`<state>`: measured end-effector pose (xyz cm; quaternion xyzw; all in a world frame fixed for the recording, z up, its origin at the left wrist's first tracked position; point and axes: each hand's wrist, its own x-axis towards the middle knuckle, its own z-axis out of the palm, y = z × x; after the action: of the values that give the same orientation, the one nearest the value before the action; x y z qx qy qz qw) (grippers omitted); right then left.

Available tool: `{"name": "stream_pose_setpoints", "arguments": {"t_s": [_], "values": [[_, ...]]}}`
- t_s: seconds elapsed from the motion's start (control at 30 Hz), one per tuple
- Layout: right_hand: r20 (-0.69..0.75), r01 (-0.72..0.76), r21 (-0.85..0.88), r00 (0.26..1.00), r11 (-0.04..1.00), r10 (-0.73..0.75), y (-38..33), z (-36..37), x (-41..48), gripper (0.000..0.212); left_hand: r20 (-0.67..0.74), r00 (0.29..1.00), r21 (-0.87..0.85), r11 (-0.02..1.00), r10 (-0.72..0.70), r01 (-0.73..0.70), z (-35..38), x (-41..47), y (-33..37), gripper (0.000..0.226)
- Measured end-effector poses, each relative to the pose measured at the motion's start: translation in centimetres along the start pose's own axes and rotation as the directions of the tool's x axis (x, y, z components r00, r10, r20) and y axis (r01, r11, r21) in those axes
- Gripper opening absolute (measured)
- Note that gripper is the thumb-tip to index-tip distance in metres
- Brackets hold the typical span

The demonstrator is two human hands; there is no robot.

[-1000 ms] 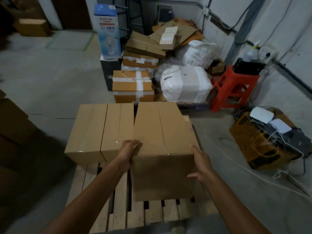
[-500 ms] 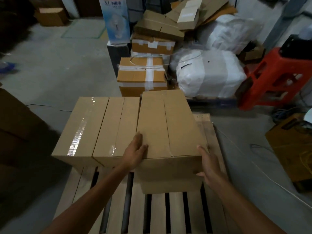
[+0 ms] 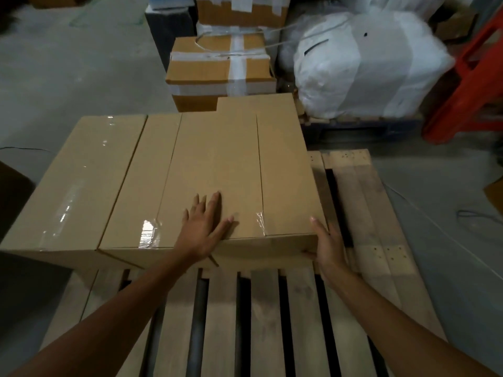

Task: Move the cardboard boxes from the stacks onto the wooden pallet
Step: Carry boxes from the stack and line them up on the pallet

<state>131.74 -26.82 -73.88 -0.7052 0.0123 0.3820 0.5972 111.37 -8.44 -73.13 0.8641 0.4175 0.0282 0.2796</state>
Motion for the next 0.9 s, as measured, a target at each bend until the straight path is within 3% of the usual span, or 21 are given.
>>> {"name": "stream_pose_setpoints", "arguments": {"t_s": [0.07, 0.3, 0.47, 0.73, 0.9], "values": [[0.023, -0.017, 0.04, 1.0, 0.999, 0.017, 1.4, 0.3, 1.5, 0.03, 0.006, 1.0, 0.036, 0.999, 0.007, -0.008, 1.4, 1.1, -1.3, 0.1], [0.038, -0.029, -0.003, 0.999, 1.0, 0.029, 4.8, 0.8, 4.3, 0.044, 0.037, 0.999, 0.144, 0.989, 0.01, -0.015, 5.4, 2.0, -4.6, 0.106], [0.09, -0.072, -0.013, 0.993, 0.997, 0.073, 5.9, 0.4, 5.8, 0.044, 0.016, 0.999, 0.324, 0.945, 0.035, -0.038, 6.6, 2.1, -5.2, 0.094], [0.196, -0.048, -0.145, 0.978, 0.988, 0.077, 5.2, 1.1, 6.7, 0.057, -0.023, 0.998, 0.394, 0.918, 0.063, -0.049, 7.1, 1.8, -5.4, 0.096], [0.25, 0.137, -0.432, 0.968, 0.891, -0.028, 4.9, 1.5, 6.6, 0.067, -0.053, 0.997, 0.42, 0.907, 0.062, -0.035, 7.5, 1.7, -5.3, 0.093]]}}
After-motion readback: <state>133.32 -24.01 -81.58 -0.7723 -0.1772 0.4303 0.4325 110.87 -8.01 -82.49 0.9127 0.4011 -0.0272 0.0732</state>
